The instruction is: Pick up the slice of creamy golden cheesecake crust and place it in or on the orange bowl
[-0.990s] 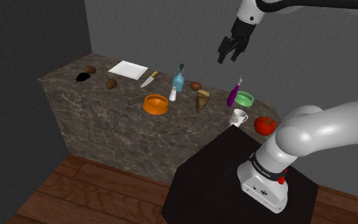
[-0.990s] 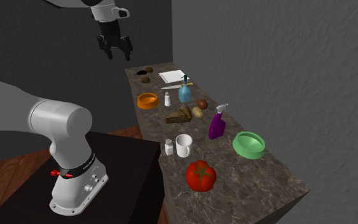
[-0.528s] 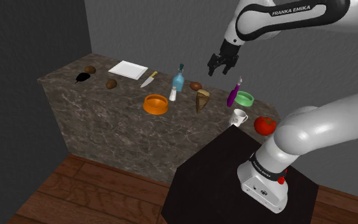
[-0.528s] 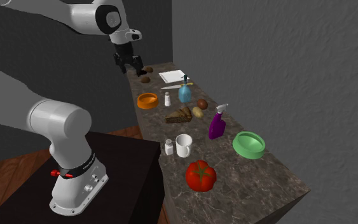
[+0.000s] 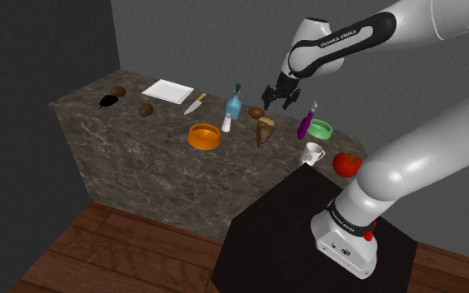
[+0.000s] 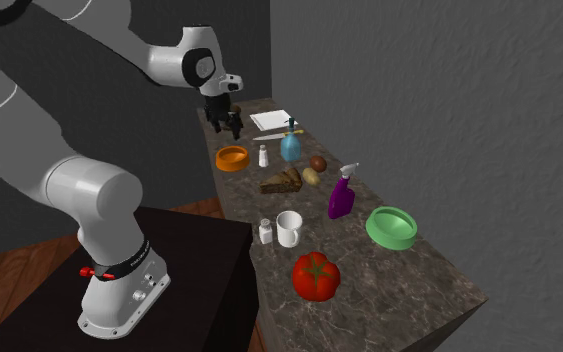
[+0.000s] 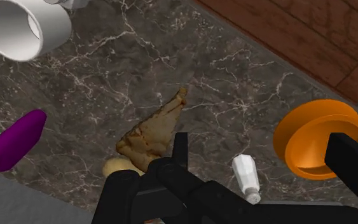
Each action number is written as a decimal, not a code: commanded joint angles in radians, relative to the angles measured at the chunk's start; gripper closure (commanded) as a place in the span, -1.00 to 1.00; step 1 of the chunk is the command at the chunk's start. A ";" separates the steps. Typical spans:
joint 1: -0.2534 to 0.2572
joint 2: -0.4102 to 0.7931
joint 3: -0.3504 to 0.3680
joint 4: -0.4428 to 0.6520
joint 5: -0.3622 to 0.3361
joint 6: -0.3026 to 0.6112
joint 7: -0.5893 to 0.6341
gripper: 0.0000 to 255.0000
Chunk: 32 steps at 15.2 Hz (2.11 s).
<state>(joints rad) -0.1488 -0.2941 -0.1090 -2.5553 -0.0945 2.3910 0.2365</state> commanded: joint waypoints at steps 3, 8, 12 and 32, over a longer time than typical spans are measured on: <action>-0.027 0.148 -0.018 0.010 -0.005 0.149 0.051 -1.00; -0.051 0.343 -0.040 0.059 0.007 0.303 0.109 -1.00; -0.070 0.501 -0.055 0.120 0.038 0.407 0.140 -1.00; -0.164 0.912 -0.022 0.340 0.136 0.608 0.172 -1.00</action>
<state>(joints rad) -0.3126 0.6165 -0.1315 -2.2156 0.0414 2.9984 0.4083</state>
